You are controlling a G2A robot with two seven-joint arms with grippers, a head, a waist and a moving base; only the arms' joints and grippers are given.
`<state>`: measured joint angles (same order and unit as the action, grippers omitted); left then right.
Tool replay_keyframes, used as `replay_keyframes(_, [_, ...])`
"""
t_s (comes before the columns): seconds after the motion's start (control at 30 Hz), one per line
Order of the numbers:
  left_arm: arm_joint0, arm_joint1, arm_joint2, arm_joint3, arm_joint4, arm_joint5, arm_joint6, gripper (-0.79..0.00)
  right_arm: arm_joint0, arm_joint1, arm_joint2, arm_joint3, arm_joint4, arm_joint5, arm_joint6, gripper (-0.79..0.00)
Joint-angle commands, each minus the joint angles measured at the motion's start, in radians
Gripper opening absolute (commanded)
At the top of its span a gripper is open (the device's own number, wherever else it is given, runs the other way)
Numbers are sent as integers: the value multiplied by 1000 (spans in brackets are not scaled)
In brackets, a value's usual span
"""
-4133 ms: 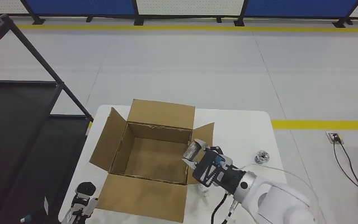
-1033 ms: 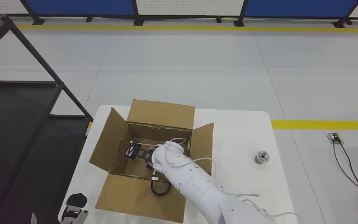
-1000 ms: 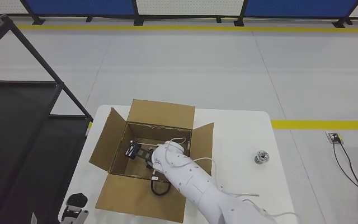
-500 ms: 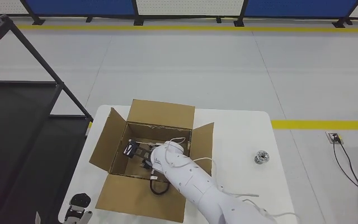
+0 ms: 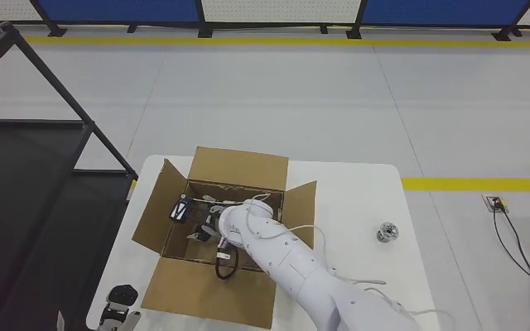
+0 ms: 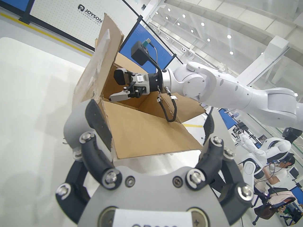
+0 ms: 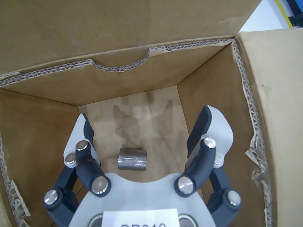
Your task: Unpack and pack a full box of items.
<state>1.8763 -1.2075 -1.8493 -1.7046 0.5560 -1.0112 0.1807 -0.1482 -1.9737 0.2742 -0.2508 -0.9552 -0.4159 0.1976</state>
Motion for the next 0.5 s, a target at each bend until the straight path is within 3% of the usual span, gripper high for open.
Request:
replay_keyframes(0.0, [-3, -1, 6, -4, 5, -1, -6, 0, -3, 11, 6, -5, -6, -13, -24, 0])
replay_keyframes(0.27, [-7, -2, 13, -10, 9, -1, -15, 0, -21, 75, 46, -102, -34, -51, -202, 0])
replay_keyframes(0.47, [1, 1, 7, -12, 3, -1, -25, 0, -55, 152, 97, -277, -83, -39, -297, 0])
